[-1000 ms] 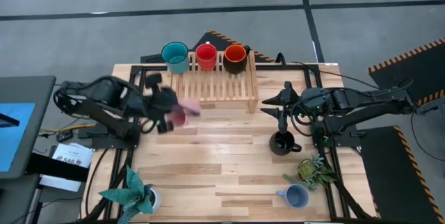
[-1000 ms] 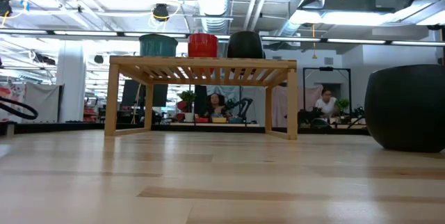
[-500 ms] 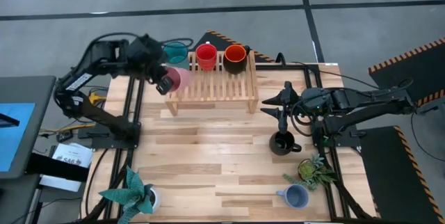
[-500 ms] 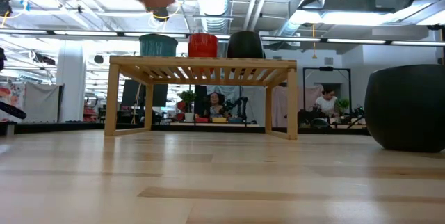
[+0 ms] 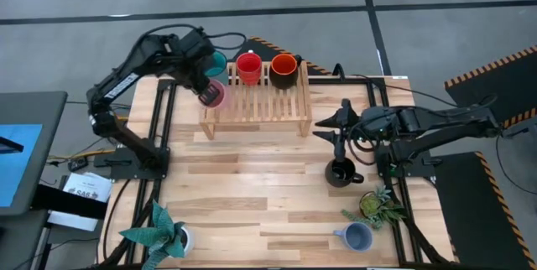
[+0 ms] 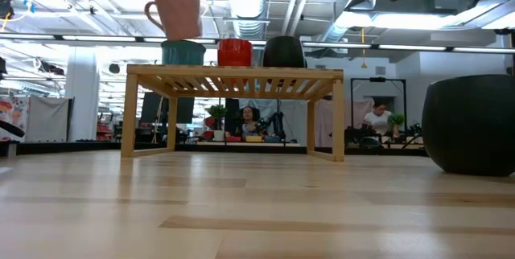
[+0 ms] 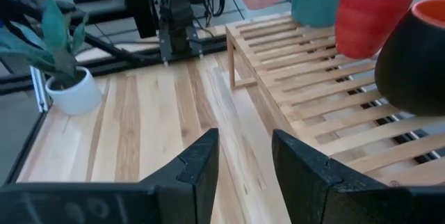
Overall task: Place coffee mugs
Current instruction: Put the pink cup on the shelf aligned with the other blue cup, then put the black cup on the shelf aligned with the other red cup
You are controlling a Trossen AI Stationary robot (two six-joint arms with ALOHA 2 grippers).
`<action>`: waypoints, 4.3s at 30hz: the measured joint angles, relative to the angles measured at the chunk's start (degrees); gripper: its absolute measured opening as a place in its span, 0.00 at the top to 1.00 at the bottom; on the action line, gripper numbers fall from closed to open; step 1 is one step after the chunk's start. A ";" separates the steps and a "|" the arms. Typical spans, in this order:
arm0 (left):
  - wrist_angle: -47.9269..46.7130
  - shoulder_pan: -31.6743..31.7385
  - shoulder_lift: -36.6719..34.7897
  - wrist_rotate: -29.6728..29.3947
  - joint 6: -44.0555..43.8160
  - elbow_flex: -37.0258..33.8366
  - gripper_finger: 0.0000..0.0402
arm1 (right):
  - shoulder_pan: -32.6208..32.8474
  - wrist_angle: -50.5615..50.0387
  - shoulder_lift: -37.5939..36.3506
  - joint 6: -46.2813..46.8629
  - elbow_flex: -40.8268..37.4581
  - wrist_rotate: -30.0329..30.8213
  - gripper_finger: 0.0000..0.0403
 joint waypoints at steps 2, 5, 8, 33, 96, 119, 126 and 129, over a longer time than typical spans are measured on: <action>0.03 0.59 1.42 0.75 -0.03 -0.02 1.00 | 0.00 -0.41 0.28 0.00 -0.05 0.00 0.60; 0.04 1.13 3.15 2.49 -0.08 -0.02 1.00 | 0.00 0.06 0.52 0.00 0.02 0.00 0.60; 0.04 1.20 4.52 2.65 -0.10 -0.05 1.00 | 0.00 -0.27 0.62 -0.01 -0.04 -0.02 0.60; 4.90 7.38 -3.51 3.78 2.61 -15.93 1.00 | 0.00 -0.16 0.58 -0.08 -0.04 0.00 0.60; 87.18 -18.81 -58.86 12.64 18.53 -77.59 0.61 | -4.15 2.29 0.58 1.74 0.00 0.17 0.60; 90.51 -19.84 -61.23 12.38 19.45 -82.55 0.61 | -4.15 1.09 0.58 3.85 0.00 0.11 0.60; 88.67 -19.84 -61.23 14.86 21.50 -82.55 0.61 | -4.15 1.16 0.58 0.91 0.00 0.09 0.60; 88.37 -19.84 -61.23 15.56 20.61 -82.55 0.61 | -4.15 1.55 0.58 -0.46 0.00 0.11 0.60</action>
